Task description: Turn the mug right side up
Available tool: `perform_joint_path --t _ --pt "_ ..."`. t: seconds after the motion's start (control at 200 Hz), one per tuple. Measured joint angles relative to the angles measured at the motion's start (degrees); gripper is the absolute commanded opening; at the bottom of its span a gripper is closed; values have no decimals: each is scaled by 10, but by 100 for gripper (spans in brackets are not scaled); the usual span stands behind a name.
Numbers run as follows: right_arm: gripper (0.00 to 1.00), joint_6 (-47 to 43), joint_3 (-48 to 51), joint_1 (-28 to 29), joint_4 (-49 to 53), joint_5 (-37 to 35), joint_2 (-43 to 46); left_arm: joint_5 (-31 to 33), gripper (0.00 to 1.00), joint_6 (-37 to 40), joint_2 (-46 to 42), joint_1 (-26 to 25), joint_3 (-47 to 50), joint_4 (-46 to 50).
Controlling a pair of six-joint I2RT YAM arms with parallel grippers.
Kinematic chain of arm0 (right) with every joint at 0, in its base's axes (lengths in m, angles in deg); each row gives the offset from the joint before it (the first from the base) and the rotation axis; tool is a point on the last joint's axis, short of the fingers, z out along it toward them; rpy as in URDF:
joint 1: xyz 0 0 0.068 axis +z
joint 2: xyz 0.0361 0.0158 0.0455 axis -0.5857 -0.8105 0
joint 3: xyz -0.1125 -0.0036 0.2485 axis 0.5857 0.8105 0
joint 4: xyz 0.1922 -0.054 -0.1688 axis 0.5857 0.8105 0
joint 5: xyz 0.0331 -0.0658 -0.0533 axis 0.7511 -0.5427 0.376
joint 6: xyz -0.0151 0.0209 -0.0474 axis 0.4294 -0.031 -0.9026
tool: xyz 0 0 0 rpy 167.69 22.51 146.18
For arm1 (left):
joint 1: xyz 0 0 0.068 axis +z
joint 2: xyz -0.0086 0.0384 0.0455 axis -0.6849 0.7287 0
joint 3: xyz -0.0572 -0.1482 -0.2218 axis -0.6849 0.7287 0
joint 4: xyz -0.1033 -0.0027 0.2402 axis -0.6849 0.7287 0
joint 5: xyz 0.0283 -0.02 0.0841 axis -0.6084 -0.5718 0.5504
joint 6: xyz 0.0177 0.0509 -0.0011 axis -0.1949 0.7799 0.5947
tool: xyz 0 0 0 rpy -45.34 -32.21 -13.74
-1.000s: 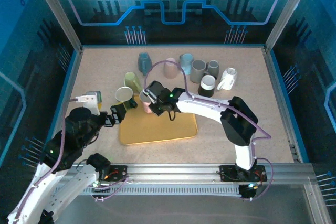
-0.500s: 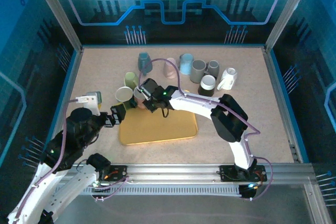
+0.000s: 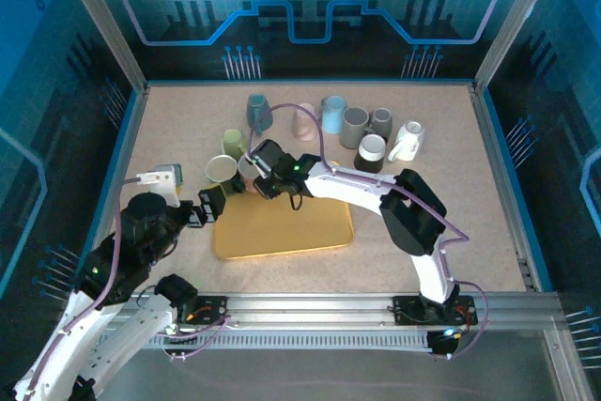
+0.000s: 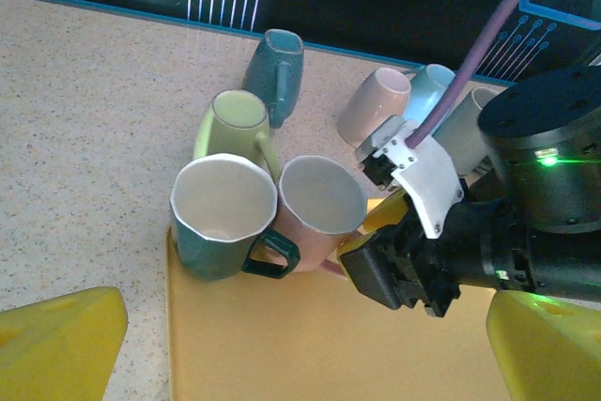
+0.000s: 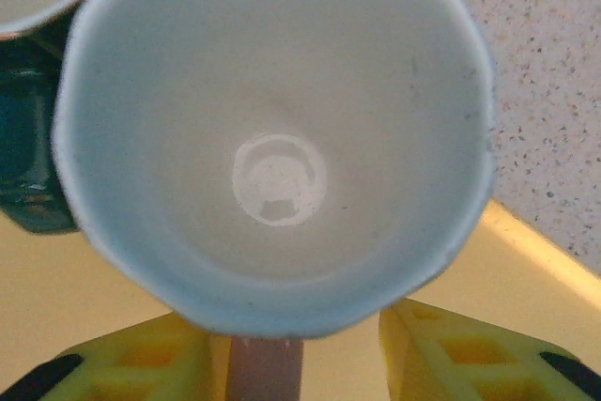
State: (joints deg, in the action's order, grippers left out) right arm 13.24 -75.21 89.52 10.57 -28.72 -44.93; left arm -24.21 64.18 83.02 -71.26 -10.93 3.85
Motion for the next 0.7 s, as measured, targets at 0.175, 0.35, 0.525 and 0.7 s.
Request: perform_joint_path --t 0.175,0.35,0.525,0.7 --pt "49 0 43 -1 -16 1 64 -1 99 0 7 0 0 0" --pt "48 0 125 -10 -40 7 156 -10 99 7 27 0 -4 5" --pt "50 18 187 -67 -37 11 230 -45 93 15 77 0 -33 14" --pt "56 43 208 -147 -18 -1 290 -81 93 15 159 -26 -49 18"
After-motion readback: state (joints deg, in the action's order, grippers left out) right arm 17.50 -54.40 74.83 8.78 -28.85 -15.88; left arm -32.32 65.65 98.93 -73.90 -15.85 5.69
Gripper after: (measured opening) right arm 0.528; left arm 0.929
